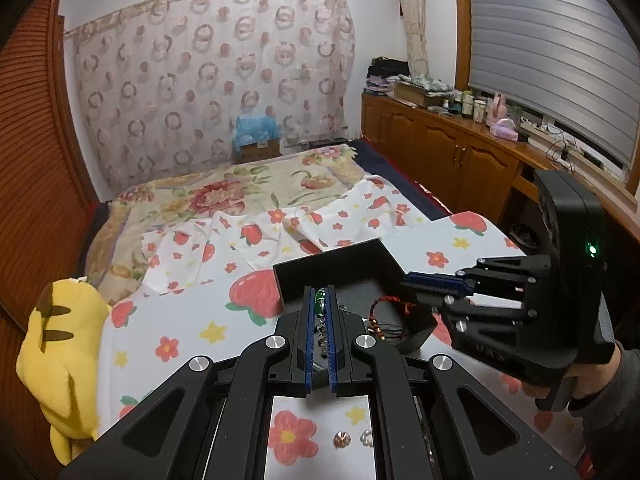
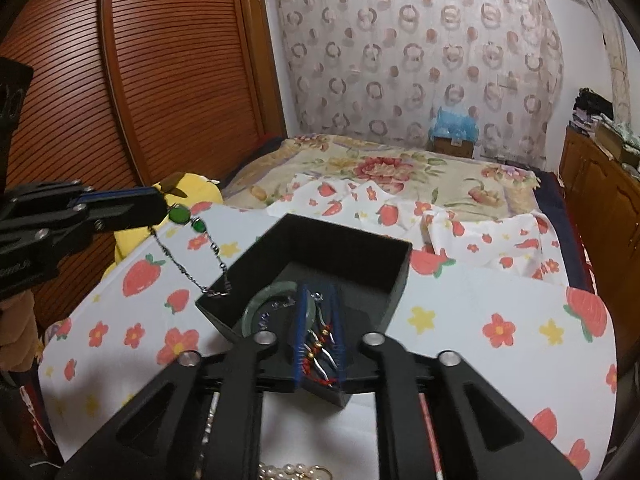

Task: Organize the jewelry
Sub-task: 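Lower the red bracelet into the box with the right tool while the left tool carries the brooch there, then release the green brooch into the box with the left tool and withdraw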

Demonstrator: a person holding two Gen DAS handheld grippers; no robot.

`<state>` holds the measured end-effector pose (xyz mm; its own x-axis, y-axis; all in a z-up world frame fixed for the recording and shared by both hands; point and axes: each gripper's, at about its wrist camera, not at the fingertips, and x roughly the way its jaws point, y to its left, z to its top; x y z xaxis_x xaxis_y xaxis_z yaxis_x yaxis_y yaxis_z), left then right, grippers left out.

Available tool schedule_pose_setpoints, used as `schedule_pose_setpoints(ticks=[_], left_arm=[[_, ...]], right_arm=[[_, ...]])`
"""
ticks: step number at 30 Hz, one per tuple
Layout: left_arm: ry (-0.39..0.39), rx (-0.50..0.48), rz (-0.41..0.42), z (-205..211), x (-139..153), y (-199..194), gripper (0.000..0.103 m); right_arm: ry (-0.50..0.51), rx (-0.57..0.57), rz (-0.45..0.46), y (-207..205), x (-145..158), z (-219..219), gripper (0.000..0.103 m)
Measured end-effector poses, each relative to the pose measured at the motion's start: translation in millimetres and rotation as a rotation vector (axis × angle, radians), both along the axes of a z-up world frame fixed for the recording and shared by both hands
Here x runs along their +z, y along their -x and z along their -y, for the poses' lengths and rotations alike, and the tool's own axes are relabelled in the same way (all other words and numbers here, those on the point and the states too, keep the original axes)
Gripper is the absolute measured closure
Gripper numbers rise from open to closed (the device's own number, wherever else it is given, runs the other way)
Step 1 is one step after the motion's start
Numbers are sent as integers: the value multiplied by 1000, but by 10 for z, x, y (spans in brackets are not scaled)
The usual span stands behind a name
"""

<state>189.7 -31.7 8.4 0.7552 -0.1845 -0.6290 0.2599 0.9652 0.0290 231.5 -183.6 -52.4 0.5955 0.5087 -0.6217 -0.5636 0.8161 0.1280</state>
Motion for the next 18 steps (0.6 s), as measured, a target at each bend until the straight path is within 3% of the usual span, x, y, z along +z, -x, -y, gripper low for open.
schedule_pose_setpoints(ticks=[18], left_arm=[[-22,-4,-49,238,-255,-274,98]], right_arm=[[51,-26,64,435,-13,351,87]])
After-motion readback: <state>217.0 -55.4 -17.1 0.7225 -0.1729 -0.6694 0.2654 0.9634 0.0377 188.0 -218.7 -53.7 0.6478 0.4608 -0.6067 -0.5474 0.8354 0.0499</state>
